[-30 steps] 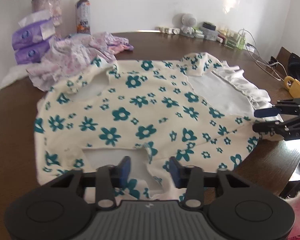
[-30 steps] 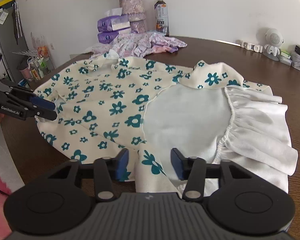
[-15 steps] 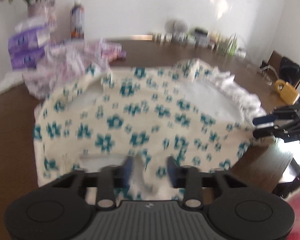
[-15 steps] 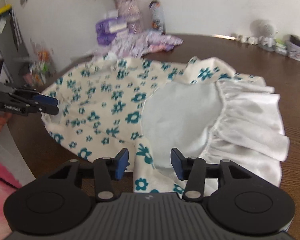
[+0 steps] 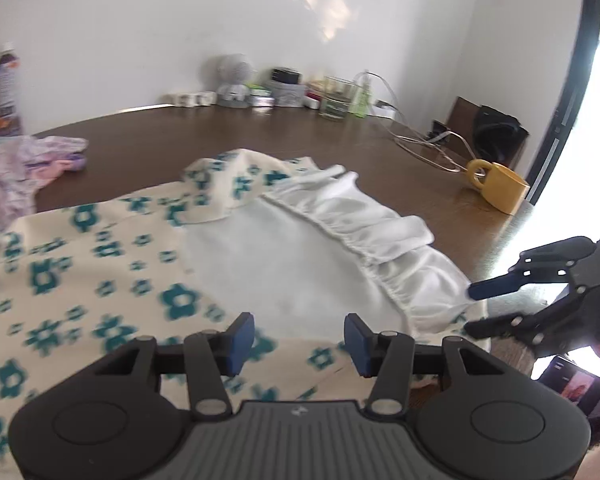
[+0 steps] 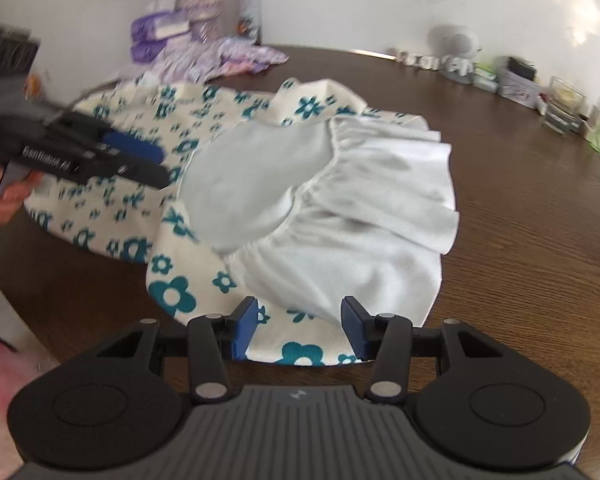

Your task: Fold clothes

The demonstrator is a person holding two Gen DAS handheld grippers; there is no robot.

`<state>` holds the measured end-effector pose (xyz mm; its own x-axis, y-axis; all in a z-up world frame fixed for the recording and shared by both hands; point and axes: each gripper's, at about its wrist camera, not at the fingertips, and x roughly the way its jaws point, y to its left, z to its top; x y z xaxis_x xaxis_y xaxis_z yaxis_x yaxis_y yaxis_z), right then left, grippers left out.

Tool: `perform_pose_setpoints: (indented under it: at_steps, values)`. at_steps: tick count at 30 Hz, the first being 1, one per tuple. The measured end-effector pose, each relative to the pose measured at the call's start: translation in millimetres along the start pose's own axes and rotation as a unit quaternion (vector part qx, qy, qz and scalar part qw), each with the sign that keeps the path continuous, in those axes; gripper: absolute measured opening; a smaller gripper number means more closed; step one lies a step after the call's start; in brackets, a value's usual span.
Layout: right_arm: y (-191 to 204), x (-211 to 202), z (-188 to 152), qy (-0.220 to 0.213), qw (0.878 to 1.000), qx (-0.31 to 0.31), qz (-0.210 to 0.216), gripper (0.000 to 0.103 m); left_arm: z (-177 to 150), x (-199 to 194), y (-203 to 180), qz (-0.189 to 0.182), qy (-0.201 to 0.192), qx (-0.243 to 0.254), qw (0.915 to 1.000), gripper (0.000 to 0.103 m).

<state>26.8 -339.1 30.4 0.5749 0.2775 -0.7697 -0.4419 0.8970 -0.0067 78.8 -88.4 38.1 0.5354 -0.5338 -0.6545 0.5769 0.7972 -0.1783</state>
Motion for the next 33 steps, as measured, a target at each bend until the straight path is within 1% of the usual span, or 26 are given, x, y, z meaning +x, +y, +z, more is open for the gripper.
perform_pose_setpoints:
  at_steps: [1, 3, 7, 8, 10, 11, 12, 15, 17, 19, 21, 24, 25, 27, 29, 30, 31, 32, 33]
  values:
    - [2, 3, 0, 0.008, 1.0, -0.01, 0.0, 0.04, 1, 6, -4, -0.004, 0.005, 0.007, 1.0, 0.048]
    - [5, 2, -2, 0.018, 0.999, -0.027, -0.001, 0.029, 2, 16, -9, -0.001, 0.016, 0.02, 0.9997, 0.048]
    - [11, -5, -6, 0.032, 0.997, -0.066, -0.007, 0.017, -4, 28, -8, 0.011, 0.032, 0.02, 0.9992, 0.049]
    - [11, -5, -7, 0.033, 0.997, -0.072, -0.008, 0.009, -5, 29, -6, 0.01, 0.03, 0.019, 0.9993, 0.049]
    - [12, -7, -8, 0.03, 0.997, -0.076, -0.011, 0.003, -5, 29, -6, 0.009, 0.027, 0.017, 0.9994, 0.049]
    - [12, -8, -8, 0.027, 0.997, -0.077, -0.014, 0.002, -5, 29, -6, 0.009, 0.026, 0.016, 0.9995, 0.049]
    - [12, -10, -7, 0.022, 0.997, -0.076, -0.016, 0.002, -5, 28, -5, 0.009, 0.026, 0.015, 0.9995, 0.049]
    - [6, -23, 2, -0.015, 0.997, -0.063, -0.029, 0.002, -5, 25, -4, 0.009, 0.02, 0.004, 0.9998, 0.05]
    - [-3, -32, 12, -0.052, 0.997, -0.039, -0.043, 0.002, -5, 20, -1, 0.007, 0.012, -0.009, 0.9999, 0.05]
    - [-15, -33, 21, -0.074, 0.996, -0.011, -0.057, 0.002, -4, 13, 3, 0.015, -0.003, -0.021, 0.9997, 0.05]
    - [-23, -21, 25, -0.069, 0.995, 0.012, -0.068, 0.002, -4, 8, 4, 0.027, -0.017, -0.026, 0.9991, 0.049]
    - [-24, 6, 23, -0.052, 0.995, 0.015, -0.087, 0.002, -4, 3, 3, 0.034, -0.035, -0.015, 0.9987, 0.044]
    - [-22, 13, 22, -0.051, 0.994, 0.012, -0.094, 0.002, -5, 3, 2, 0.027, -0.037, -0.012, 0.9989, 0.042]
    - [-19, 25, 19, -0.047, 0.994, 0.01, -0.1, 0.002, -5, 3, -1, 0.008, -0.038, -0.006, 0.9992, 0.028]
    - [-16, 33, 17, -0.045, 0.993, 0.009, -0.107, 0.002, -6, 7, -6, -0.017, -0.034, 0.001, 0.9993, 0.024]
    - [-15, 35, 16, -0.045, 0.993, 0.008, -0.112, 0.003, -7, 9, -10, -0.027, -0.03, 0.008, 0.9992, 0.024]
    - [-14, 35, 15, -0.046, 0.992, 0.01, -0.119, 0.005, -8, 12, -14, -0.033, -0.025, 0.016, 0.999, 0.024]
    - [-14, 34, 13, -0.048, 0.991, 0.014, -0.126, 0.009, -10, 15, -17, -0.034, -0.017, 0.022, 0.999, 0.024]
    - [-17, 31, 13, -0.052, 0.99, 0.026, -0.131, 0.017, -12, 20, -19, -0.03, -0.008, 0.026, 0.9992, 0.025]
